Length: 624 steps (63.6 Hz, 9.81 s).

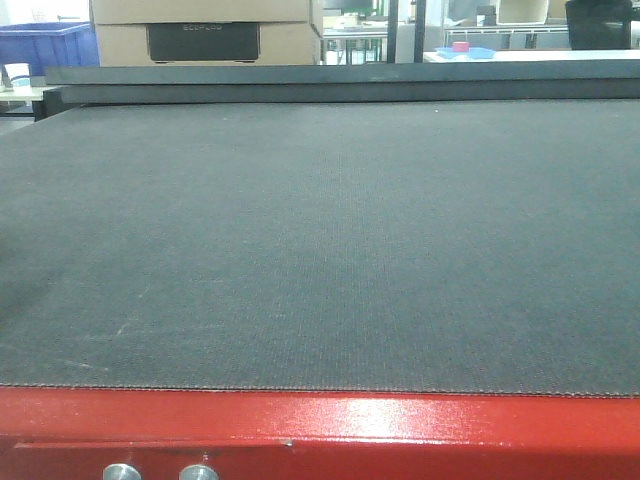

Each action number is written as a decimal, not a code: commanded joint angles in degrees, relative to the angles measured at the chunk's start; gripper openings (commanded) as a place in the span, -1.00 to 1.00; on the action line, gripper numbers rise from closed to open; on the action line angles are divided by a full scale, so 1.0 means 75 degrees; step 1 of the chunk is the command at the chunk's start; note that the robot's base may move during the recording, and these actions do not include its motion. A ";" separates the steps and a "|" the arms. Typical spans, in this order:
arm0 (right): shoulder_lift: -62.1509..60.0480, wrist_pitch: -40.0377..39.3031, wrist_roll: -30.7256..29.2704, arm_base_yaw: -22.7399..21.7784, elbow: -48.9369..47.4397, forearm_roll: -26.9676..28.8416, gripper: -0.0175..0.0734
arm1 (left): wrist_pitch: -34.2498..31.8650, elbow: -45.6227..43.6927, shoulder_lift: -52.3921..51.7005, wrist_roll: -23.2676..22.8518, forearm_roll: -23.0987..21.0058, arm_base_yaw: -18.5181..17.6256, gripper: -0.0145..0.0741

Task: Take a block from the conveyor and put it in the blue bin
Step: 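Close the right gripper on the blue block and the left on the green block, then lift both held blocks up off the conveyor belt, then turn the base away from the conveyor while holding both blocks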

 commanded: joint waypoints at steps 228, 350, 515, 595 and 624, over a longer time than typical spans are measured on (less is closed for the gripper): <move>0.0277 -0.1329 -0.0360 0.4991 0.0073 0.1616 -0.96 | 0.3029 -0.3797 0.7718 0.0936 0.0535 0.2765 -0.92; -0.5209 -0.1520 -0.0154 0.2957 0.1079 0.1624 -0.96 | 0.1497 -0.1748 0.0040 -0.0658 0.1161 -0.0714 -0.92; -0.5395 -0.1453 -0.0154 0.2957 0.1079 0.1624 -0.97 | 0.1468 -0.1748 -0.0010 -0.0658 0.1276 -0.0714 -0.92; -0.5395 -0.1453 -0.0154 0.2957 0.1079 0.1624 -0.97 | 0.1468 -0.1748 -0.0010 -0.0658 0.1276 -0.0714 -0.92; -0.5395 -0.1453 -0.0154 0.2957 0.1079 0.1624 -0.97 | 0.1468 -0.1748 -0.0010 -0.0658 0.1276 -0.0714 -0.92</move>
